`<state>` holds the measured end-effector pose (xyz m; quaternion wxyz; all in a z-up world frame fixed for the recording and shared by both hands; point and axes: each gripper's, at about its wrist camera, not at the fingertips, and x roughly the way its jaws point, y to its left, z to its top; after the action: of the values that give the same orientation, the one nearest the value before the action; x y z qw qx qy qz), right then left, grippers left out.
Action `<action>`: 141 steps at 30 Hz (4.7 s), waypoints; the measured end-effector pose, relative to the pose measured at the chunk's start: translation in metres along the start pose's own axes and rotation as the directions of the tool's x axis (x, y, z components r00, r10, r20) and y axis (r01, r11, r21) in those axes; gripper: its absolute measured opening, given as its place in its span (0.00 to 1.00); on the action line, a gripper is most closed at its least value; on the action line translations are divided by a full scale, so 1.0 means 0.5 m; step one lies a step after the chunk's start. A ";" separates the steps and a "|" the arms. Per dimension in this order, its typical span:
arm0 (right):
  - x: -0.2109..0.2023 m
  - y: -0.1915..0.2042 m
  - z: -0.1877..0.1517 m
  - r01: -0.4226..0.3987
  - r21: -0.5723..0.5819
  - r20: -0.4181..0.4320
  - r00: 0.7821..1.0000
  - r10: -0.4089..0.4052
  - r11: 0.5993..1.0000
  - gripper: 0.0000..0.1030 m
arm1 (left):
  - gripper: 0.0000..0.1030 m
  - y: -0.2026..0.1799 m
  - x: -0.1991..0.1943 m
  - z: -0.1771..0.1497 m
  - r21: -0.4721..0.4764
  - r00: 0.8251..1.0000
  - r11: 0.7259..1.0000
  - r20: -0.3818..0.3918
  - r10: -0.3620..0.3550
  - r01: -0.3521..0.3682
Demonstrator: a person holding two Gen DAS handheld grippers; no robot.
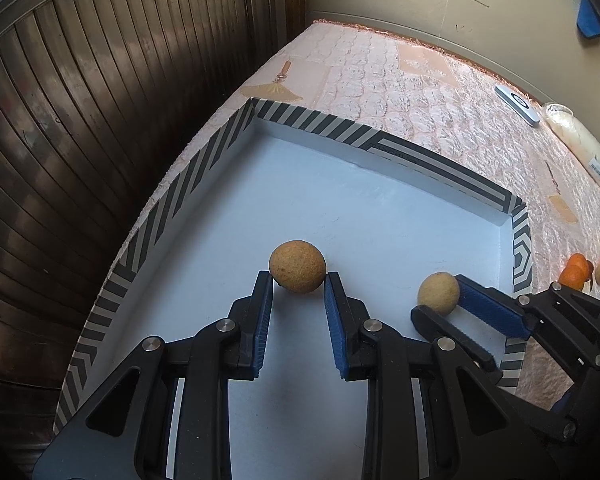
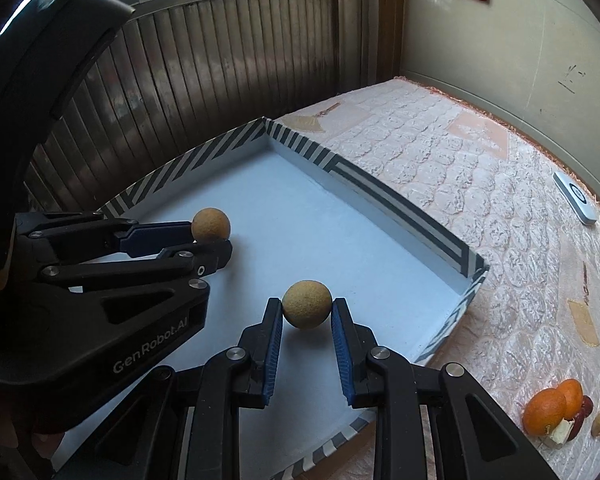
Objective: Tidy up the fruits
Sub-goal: 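Open the left tool over the tray while the right tool releases its fruit, then move both open tools back toward the remaining fruits, then grasp the orange with the left tool while the right tool grasps a red date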
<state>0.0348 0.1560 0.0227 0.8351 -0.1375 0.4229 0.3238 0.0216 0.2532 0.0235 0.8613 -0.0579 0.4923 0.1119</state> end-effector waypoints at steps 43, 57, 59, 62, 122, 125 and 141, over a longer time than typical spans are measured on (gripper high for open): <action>-0.323 -0.253 -0.280 0.194 0.346 0.137 0.958 -0.253 0.918 0.42 | 0.57 -0.309 -0.166 -0.114 0.228 0.973 0.963 0.146 -0.181 0.145; -0.317 -0.322 -0.319 0.202 0.398 0.099 0.960 -0.261 0.895 0.42 | 0.57 -0.395 -0.095 -0.109 0.294 0.969 0.934 0.073 -0.235 0.204; -0.315 -0.326 -0.319 0.201 0.400 0.095 0.961 -0.258 0.894 0.42 | 0.57 -0.402 -0.080 -0.100 0.297 0.972 0.934 0.061 -0.227 0.199; -0.313 -0.330 -0.319 0.203 0.401 0.091 0.962 -0.259 0.893 0.42 | 0.57 -0.405 -0.060 -0.085 0.290 0.974 0.936 0.037 -0.222 0.202; -0.206 -0.351 -0.236 0.150 0.306 0.087 0.979 -0.185 0.940 0.42 | 0.31 -0.372 -0.070 -0.045 0.227 0.960 0.939 0.045 -0.276 0.259; -0.178 -0.355 -0.222 0.170 0.288 0.062 0.979 -0.195 0.943 0.34 | 0.31 -0.360 -0.080 -0.053 0.229 0.961 0.939 0.040 -0.273 0.257; -0.254 -0.310 -0.257 0.186 0.354 0.123 0.962 -0.243 0.917 0.18 | 0.31 -0.315 -0.128 -0.092 0.239 0.956 0.935 0.065 -0.285 0.262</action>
<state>0.0026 -0.0792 0.0390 0.9088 -0.0103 0.3840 0.1627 -0.0090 0.0825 0.0535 0.8927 -0.0209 0.4457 -0.0634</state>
